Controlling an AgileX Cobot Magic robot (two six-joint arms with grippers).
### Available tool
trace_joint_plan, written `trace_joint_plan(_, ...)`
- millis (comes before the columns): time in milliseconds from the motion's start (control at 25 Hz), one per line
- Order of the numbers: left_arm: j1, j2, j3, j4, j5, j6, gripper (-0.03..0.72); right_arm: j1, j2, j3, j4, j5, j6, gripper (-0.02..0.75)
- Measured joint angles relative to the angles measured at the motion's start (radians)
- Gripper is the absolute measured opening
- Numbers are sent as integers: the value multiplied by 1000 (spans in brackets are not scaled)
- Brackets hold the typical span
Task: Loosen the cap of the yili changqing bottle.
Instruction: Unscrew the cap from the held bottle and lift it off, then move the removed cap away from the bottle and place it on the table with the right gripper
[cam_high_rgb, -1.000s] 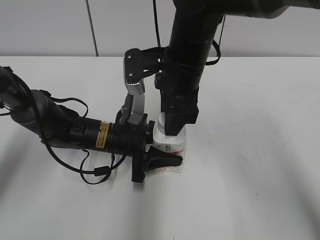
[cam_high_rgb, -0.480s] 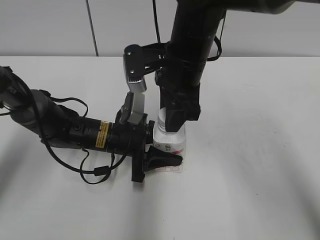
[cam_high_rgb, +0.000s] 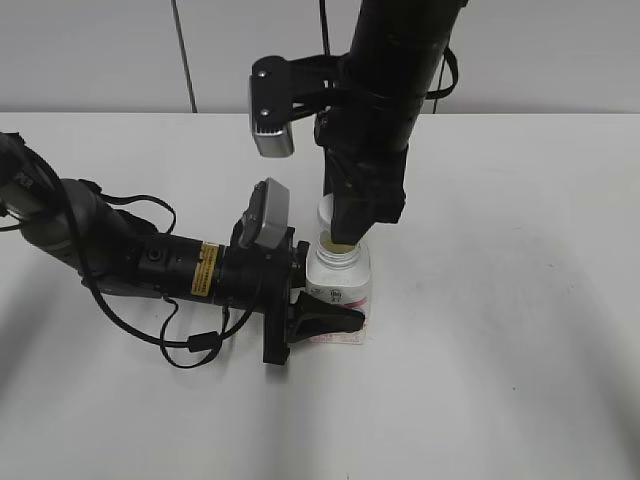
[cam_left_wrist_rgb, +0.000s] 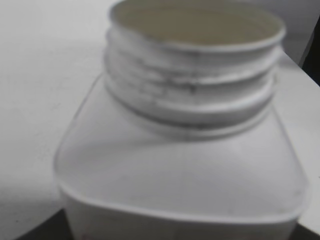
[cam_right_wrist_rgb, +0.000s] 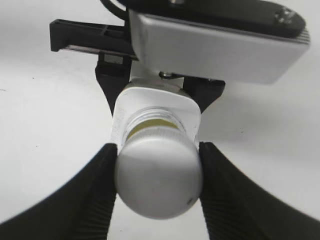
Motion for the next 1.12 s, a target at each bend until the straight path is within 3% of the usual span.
trace_joint_plan(320,0,0,0,0,0,0,370,-4,-51,0,-38,0,337,390)
trace_joint_plan(520,0,0,0,0,0,0,370,-51,-51,0,-40,0,588,390)
trace_joint_plan(800,0,0,0,0,1,0,370,-226,-51,28,-40,-2,881,390)
trace_joint_plan(1120,0,0,0,0,1,-1,370,-471,-60,235,17,-170,944,389)
